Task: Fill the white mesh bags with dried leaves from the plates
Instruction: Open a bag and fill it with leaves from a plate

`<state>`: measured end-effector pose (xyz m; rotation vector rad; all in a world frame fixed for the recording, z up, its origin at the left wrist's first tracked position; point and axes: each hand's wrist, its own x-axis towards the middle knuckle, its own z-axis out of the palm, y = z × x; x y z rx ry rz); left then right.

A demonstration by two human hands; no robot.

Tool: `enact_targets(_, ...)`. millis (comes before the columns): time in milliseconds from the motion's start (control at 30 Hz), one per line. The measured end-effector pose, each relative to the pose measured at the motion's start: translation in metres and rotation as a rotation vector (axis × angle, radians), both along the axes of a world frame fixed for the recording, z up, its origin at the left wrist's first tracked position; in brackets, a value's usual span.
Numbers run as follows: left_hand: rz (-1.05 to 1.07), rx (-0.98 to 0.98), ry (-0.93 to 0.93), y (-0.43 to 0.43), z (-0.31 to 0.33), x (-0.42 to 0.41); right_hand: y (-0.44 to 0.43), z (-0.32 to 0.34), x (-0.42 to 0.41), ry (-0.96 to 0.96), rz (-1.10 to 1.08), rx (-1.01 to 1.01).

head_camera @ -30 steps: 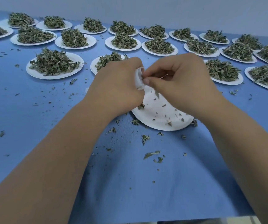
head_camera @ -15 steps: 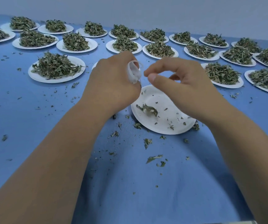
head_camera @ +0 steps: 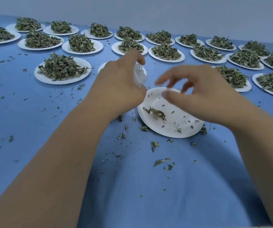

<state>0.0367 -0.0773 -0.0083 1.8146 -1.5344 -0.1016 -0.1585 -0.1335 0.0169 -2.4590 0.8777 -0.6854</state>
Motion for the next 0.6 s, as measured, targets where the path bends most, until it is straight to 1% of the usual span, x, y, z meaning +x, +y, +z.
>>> enact_targets(67, 0.002, 0.021, 0.034, 0.000, 0.001, 0.003, -0.003, -0.007, -0.006, 0.290, 0.044, 0.042)
enact_targets(100, -0.015, 0.038, 0.036, 0.000, 0.001, 0.003, -0.003, -0.013, -0.006, 0.365, 0.065, 0.049)
enact_targets(133, -0.032, 0.061, 0.027, 0.001, 0.002, 0.003, -0.002, -0.018, -0.003, 0.380, 0.083, 0.047)
enact_targets(200, -0.057, 0.106, 0.004, 0.002, 0.002, 0.005, 0.000, -0.025, 0.004, 0.331, 0.091, 0.018)
enact_targets(267, -0.058, 0.145, 0.004, 0.004, 0.003, 0.011, -0.002, -0.023, 0.007, 0.268, 0.048, -0.004)
enact_targets(367, -0.059, 0.195, -0.016, 0.006, 0.004, 0.017, -0.006, -0.010, 0.011, 0.092, -0.035, -0.046)
enact_targets(433, -0.076, 0.194, -0.028, 0.007, 0.004, 0.017, -0.005, 0.000, 0.021, -0.034, -0.040, -0.084)
enact_targets(500, -0.083, 0.159, -0.041, 0.006, 0.004, 0.014, -0.002, 0.006, 0.032, -0.121, -0.018, -0.066)
enact_targets(600, -0.101, 0.121, -0.062, 0.005, 0.006, 0.010, 0.003, 0.006, 0.051, -0.169, 0.026, 0.024)
